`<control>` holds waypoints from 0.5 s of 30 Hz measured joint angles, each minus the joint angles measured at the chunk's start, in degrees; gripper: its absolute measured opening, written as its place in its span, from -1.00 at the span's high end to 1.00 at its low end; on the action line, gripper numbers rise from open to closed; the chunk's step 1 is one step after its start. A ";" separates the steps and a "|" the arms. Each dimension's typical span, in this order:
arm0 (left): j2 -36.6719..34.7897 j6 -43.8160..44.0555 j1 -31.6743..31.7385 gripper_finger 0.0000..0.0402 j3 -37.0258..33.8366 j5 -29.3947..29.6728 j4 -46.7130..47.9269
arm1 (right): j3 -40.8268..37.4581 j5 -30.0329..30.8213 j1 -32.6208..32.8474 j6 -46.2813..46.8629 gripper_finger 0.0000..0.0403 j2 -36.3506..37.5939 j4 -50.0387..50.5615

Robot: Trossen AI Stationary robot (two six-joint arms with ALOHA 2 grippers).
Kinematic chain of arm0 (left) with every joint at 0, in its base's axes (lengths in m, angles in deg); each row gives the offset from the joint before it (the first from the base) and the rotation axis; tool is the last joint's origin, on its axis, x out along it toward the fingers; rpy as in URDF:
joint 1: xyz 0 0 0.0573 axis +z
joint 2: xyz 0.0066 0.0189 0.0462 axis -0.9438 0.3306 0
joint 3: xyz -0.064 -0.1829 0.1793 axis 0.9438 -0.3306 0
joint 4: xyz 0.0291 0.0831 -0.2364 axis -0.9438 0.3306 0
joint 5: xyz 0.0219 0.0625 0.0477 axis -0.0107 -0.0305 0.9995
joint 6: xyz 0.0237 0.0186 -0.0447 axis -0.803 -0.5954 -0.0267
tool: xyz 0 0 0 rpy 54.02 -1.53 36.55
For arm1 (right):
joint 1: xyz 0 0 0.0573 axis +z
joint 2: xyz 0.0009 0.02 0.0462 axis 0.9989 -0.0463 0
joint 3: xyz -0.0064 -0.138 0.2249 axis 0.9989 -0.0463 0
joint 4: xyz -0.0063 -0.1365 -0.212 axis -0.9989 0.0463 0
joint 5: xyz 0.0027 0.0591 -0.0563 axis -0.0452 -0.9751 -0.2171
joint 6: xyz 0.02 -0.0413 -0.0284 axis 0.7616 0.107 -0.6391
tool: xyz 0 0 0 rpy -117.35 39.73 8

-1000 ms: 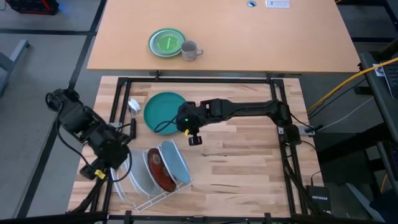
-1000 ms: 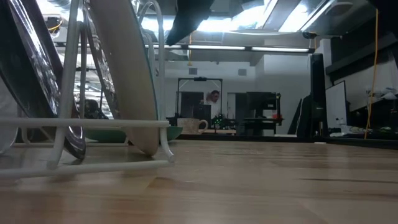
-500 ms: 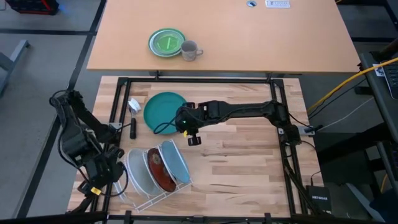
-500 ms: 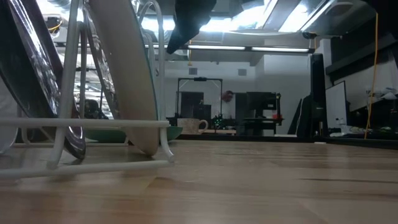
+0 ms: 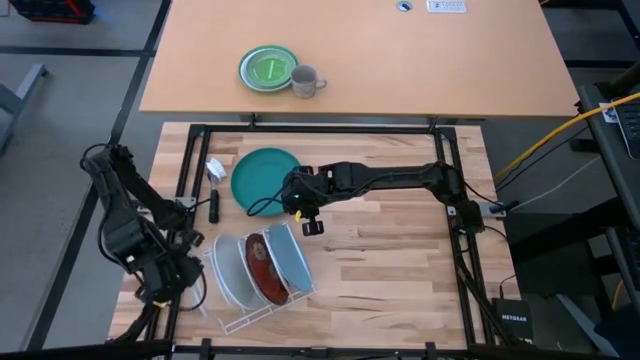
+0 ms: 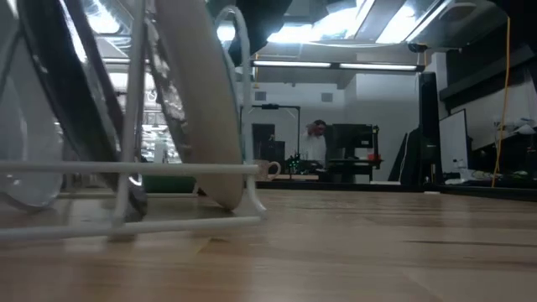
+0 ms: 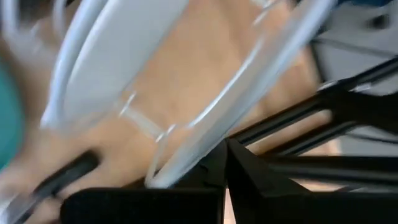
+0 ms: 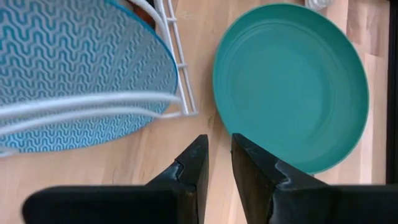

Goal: Sort dishes
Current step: Adjust the dish rack

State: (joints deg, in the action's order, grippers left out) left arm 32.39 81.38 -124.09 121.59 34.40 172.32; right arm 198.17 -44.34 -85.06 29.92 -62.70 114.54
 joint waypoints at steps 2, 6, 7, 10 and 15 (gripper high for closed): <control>-0.10 0.96 0.30 0.99 -0.08 1.34 3.40 | 0.00 -0.23 0.00 0.02 0.63 0.00 0.03; -0.76 -0.05 0.33 0.99 -0.09 1.78 2.33 | 0.00 -0.30 0.00 0.02 0.63 0.00 0.00; -1.09 -0.25 0.29 0.99 -0.07 2.56 2.32 | 0.00 -0.31 0.00 0.02 0.63 0.00 0.02; -1.91 1.11 0.29 0.99 -0.07 5.45 3.06 | 0.00 -0.32 0.00 0.02 0.63 0.00 0.02; -3.55 1.82 1.25 0.99 -0.07 10.63 3.07 | 0.00 -0.32 0.00 0.04 0.63 0.00 0.09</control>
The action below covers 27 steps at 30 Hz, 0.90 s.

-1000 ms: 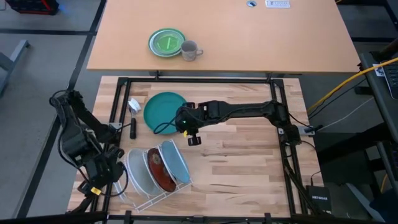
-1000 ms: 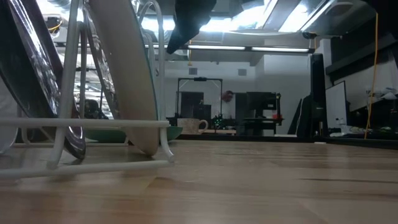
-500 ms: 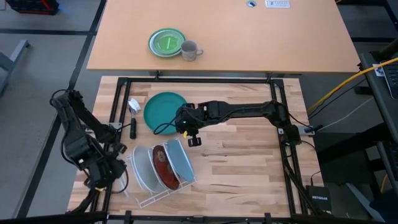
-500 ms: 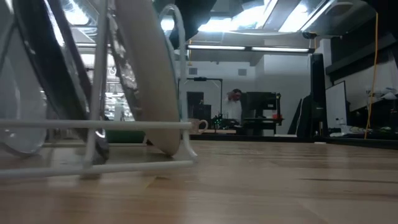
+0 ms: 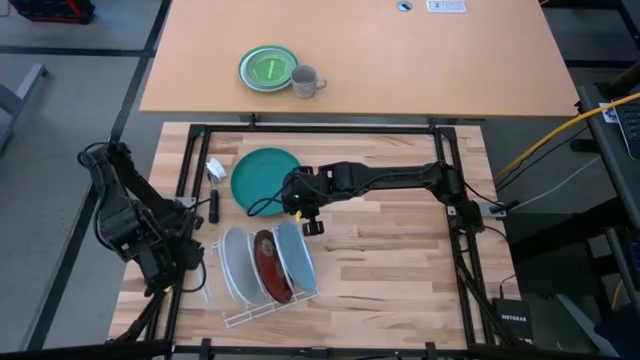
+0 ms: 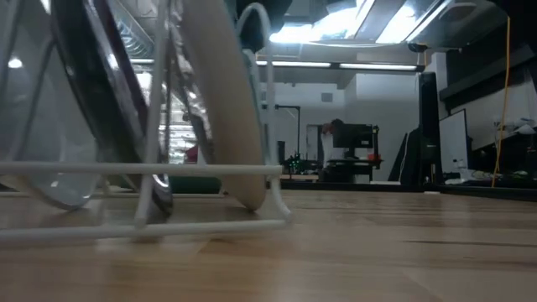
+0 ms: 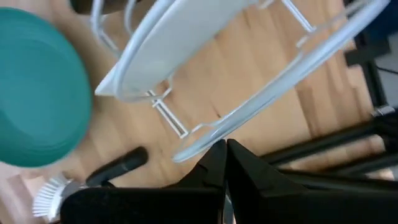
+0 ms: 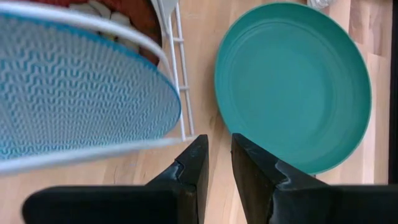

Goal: Sort dishes
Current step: Adjust the dish rack, then put the dark green plate into the dish rack

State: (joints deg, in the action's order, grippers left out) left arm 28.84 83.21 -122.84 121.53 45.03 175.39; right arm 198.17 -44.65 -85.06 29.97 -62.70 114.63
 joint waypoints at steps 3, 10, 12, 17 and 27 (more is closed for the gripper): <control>-0.43 0.40 1.35 0.99 0.00 2.48 -0.21 | 0.00 0.00 0.00 0.00 0.63 0.02 0.00; -1.61 0.36 2.85 0.99 0.17 1.49 -0.18 | 0.00 0.00 0.00 -0.02 0.63 0.02 0.09; -2.02 0.36 2.85 0.99 0.97 -0.89 -0.22 | 0.00 0.00 0.00 -0.02 0.63 0.15 0.18; -3.48 -0.32 2.80 0.99 4.37 -4.18 -0.21 | 0.00 0.07 -0.02 -0.20 0.63 0.97 0.54; -10.93 -18.11 5.32 0.99 6.88 17.57 -0.20 | 0.00 1.51 -0.04 -1.68 0.63 3.83 2.16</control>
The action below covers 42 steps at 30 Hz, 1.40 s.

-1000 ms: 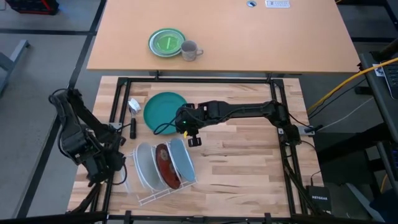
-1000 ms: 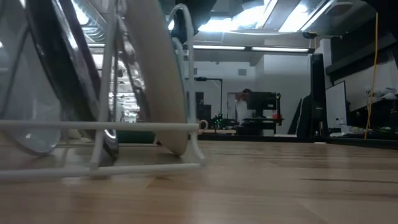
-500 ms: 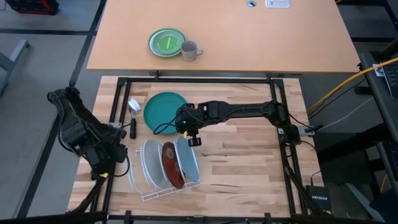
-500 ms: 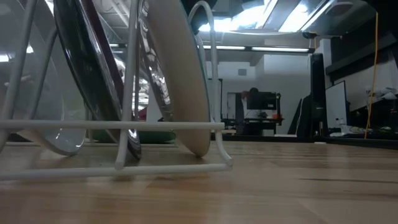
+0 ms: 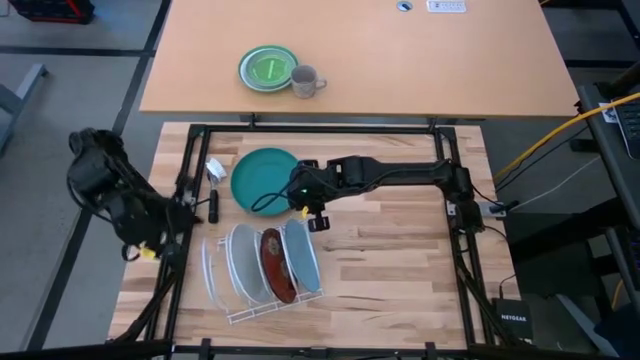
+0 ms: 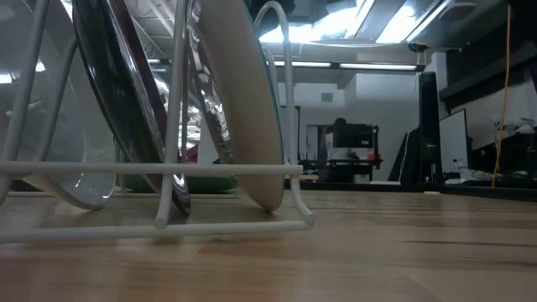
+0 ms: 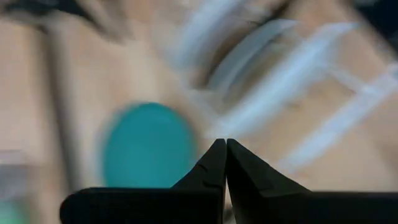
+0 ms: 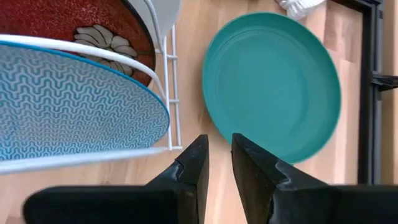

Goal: Sort dishes
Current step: Put the dark green plate into the dish rack

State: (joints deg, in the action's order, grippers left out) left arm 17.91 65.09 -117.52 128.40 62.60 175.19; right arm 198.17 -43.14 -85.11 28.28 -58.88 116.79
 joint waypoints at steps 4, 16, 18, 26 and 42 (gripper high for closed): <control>-1.99 -8.06 3.77 0.99 0.01 12.94 0.00 | 0.00 0.77 0.00 -0.03 0.63 1.29 0.87; -2.40 -10.61 19.24 0.56 -3.32 14.10 -0.01 | 0.02 1.11 0.00 -0.03 0.63 2.64 1.92; -2.37 -12.15 21.98 0.45 -4.53 13.37 -0.01 | 0.00 1.05 0.00 -0.04 0.63 2.64 2.64; -2.33 -24.29 34.40 0.31 -14.62 -2.94 -2.27 | 0.00 0.52 0.00 0.02 0.63 2.62 4.17; -2.28 -48.70 53.49 0.34 -34.87 -14.56 -19.87 | 0.00 0.49 0.00 0.14 0.63 2.58 4.57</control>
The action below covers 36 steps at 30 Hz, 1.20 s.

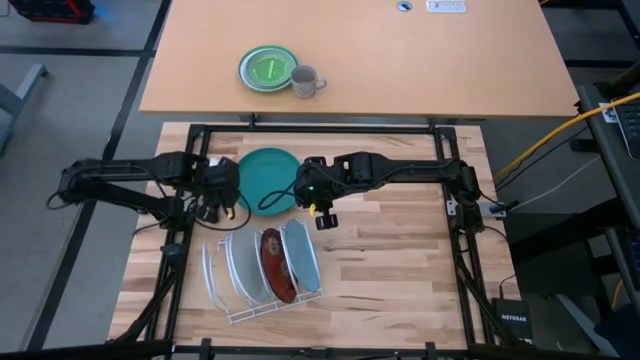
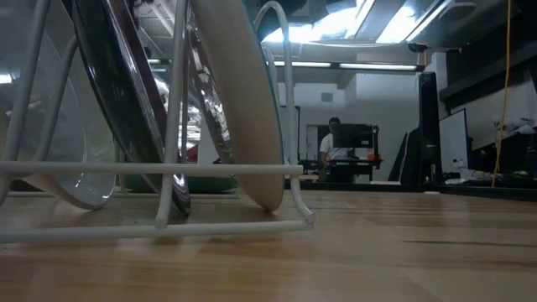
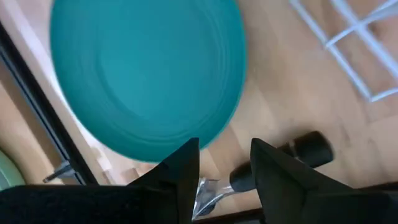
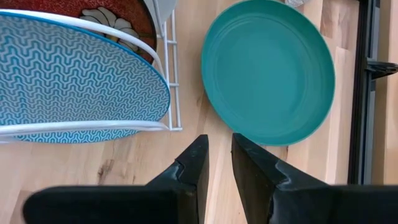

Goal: Sort dishes
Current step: Put the dark green plate into the dish rack

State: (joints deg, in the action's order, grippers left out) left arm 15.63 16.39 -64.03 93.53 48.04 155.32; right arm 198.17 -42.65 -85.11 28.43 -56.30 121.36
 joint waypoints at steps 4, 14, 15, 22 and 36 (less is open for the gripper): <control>0.02 -4.64 2.98 0.34 -4.47 -0.04 -4.67 | 0.00 0.01 0.00 0.01 0.63 -0.02 0.02; 0.02 -10.39 6.36 0.34 -11.94 -1.59 -13.31 | 0.00 -0.01 0.02 -0.01 0.63 -0.04 0.07; 0.02 -10.66 6.63 0.34 -12.42 -2.18 -13.31 | 0.00 -0.01 0.02 -0.01 0.63 -0.04 0.06; 0.02 -12.75 8.23 0.34 -16.31 -3.00 -15.97 | 0.00 0.00 0.02 -0.01 0.63 -0.07 0.05; 0.95 -20.09 10.02 0.34 -23.13 -3.16 -27.77 | 0.00 -0.01 0.02 -0.01 0.63 -0.07 0.02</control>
State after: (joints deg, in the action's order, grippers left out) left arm 16.57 -3.70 -54.01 70.41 44.88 127.55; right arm 198.17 -42.66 -85.09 28.41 -56.37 121.38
